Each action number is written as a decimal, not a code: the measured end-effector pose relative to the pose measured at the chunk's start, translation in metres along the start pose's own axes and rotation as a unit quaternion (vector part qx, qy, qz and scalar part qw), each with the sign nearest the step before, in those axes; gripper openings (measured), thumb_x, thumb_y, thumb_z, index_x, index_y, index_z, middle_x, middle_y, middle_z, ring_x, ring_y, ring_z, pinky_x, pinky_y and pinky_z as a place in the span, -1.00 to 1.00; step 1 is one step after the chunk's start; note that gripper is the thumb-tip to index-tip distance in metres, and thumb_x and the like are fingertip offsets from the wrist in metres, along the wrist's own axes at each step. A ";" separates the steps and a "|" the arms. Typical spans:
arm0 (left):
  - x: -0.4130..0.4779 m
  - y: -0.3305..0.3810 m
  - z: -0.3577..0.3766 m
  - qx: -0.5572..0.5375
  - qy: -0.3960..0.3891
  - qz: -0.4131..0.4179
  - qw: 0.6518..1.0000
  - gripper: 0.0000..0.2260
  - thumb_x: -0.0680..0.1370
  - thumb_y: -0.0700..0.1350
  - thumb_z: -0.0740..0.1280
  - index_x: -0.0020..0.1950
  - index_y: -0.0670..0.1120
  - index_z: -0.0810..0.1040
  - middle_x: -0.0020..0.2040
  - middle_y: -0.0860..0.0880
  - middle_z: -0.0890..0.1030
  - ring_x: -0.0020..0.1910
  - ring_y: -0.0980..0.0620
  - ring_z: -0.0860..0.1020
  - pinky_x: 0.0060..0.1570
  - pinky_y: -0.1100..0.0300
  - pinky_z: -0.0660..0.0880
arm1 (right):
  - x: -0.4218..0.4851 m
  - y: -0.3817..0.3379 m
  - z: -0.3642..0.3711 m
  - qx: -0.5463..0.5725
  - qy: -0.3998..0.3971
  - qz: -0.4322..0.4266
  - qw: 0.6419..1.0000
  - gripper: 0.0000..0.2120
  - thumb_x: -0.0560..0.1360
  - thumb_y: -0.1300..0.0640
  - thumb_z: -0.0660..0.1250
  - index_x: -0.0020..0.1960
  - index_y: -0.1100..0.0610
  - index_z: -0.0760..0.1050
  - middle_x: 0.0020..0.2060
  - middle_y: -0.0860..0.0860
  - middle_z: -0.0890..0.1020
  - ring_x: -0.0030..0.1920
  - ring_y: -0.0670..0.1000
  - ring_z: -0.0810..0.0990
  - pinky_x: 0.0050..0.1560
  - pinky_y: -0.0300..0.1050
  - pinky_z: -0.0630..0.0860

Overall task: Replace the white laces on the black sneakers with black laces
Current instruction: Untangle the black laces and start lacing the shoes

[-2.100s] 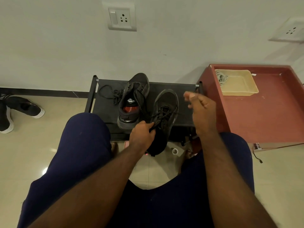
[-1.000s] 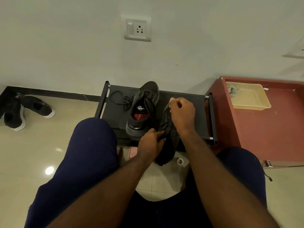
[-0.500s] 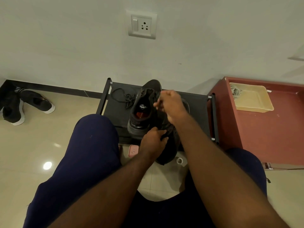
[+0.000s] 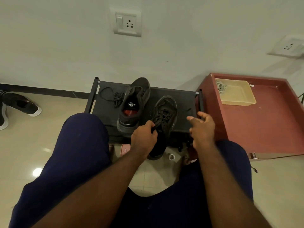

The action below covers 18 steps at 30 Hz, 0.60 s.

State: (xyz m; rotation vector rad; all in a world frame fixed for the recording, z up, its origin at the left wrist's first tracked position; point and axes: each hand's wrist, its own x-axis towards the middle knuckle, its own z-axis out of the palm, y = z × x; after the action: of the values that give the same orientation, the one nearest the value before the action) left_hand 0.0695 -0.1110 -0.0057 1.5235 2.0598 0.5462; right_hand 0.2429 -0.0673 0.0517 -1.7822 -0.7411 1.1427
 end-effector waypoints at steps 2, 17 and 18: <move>-0.003 0.003 -0.001 0.006 -0.002 -0.002 1.000 -0.81 0.60 -0.03 0.27 0.21 0.02 0.46 -0.09 0.01 0.61 -0.09 0.00 0.59 -0.10 0.08 0.54 | 0.005 0.011 0.008 0.030 0.021 -0.003 0.999 -0.67 0.57 0.31 0.32 0.31 0.13 0.47 -0.10 0.04 0.64 -0.37 -0.08 0.46 -0.51 -0.27 0.37; -0.005 -0.003 0.010 0.060 -0.049 0.135 0.988 -0.60 0.58 0.10 0.30 0.40 0.03 0.47 0.15 -0.02 0.40 0.12 0.03 0.41 0.03 0.16 0.46 | 0.012 0.041 0.031 -0.132 -0.174 0.019 0.976 -0.83 0.60 0.44 0.22 0.09 0.35 0.56 -0.09 0.26 0.62 -0.32 0.04 0.62 -0.30 -0.22 0.63; -0.005 -0.004 0.012 0.075 -0.057 0.144 0.985 -0.58 0.58 0.09 0.30 0.42 0.03 0.45 0.16 -0.04 0.38 0.13 0.02 0.39 0.04 0.17 0.45 | 0.012 0.043 0.031 -0.146 -0.174 0.014 0.974 -0.82 0.60 0.44 0.21 0.09 0.38 0.57 -0.09 0.27 0.62 -0.31 0.03 0.61 -0.30 -0.25 0.62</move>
State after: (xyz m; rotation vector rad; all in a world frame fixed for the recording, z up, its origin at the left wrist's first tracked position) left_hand 0.0752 -0.1171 -0.0172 1.9116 1.8414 0.4035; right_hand 0.2208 -0.0655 0.0020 -1.8550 -1.1433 1.4455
